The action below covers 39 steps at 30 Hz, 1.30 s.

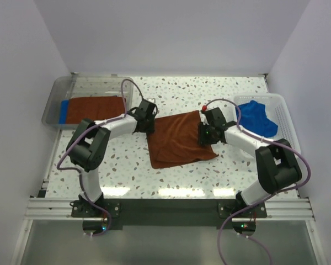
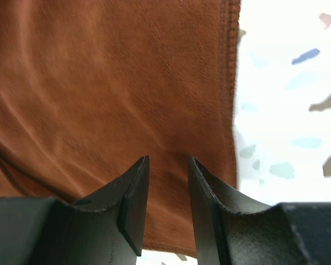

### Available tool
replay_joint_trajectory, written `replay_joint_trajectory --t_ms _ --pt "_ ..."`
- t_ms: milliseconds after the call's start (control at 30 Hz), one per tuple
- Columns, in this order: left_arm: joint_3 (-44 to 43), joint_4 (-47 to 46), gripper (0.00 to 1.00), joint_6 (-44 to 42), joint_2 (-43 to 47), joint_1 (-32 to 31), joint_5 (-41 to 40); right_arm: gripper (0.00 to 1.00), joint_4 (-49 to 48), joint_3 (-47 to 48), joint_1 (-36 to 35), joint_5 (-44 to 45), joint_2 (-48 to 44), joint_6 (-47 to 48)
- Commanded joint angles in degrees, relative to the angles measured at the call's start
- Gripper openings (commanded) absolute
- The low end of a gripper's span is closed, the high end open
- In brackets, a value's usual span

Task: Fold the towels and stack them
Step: Fold the towel

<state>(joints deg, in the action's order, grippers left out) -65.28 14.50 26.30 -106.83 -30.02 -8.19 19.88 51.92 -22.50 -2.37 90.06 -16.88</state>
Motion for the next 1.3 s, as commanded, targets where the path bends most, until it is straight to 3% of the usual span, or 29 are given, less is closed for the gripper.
replay_joint_trajectory --t_ms 0,167,300,467,667,900,1067,1100,1200,1267 --pt "-5.6 0.2 0.31 -3.4 -5.6 1.4 -1.7 0.38 0.7 -1.4 -0.2 4.1 -4.8 -3.9" --pt "-13.6 3.0 0.36 -5.3 -8.8 1.5 -2.1 0.40 3.8 -3.3 1.2 6.7 -10.8 -9.5" --pt "-14.5 4.1 0.57 -6.7 -4.0 1.6 -1.5 0.47 4.9 -6.6 3.4 5.8 -16.4 -14.3" --pt "-9.5 6.4 0.74 -8.1 8.3 1.6 -0.4 0.51 2.6 -12.4 4.2 2.7 -19.9 -22.7" --pt "-0.8 7.1 0.77 -11.3 23.6 1.6 -2.4 0.51 -2.4 -18.4 4.6 2.5 -20.2 -30.0" --pt "11.8 3.5 0.76 -12.4 35.2 1.6 -6.1 0.51 -11.8 -22.7 4.5 -3.5 -16.2 -34.4" --pt "16.1 1.2 0.75 -12.4 37.4 1.6 -8.3 0.39 -17.1 -22.5 4.3 -5.6 -14.1 -33.8" --pt "16.2 1.0 0.74 -12.6 37.4 1.6 -8.5 0.27 -16.5 -21.6 4.3 -5.6 -13.8 -33.2" --pt "15.9 1.1 0.74 -12.9 37.3 1.7 -9.0 0.10 -8.8 -14.1 2.6 -2.7 -13.6 -28.9" --pt "15.9 1.3 0.74 -13.1 37.4 1.6 -9.8 0.10 -0.6 -6.1 -0.2 2.3 -14.0 -25.1"
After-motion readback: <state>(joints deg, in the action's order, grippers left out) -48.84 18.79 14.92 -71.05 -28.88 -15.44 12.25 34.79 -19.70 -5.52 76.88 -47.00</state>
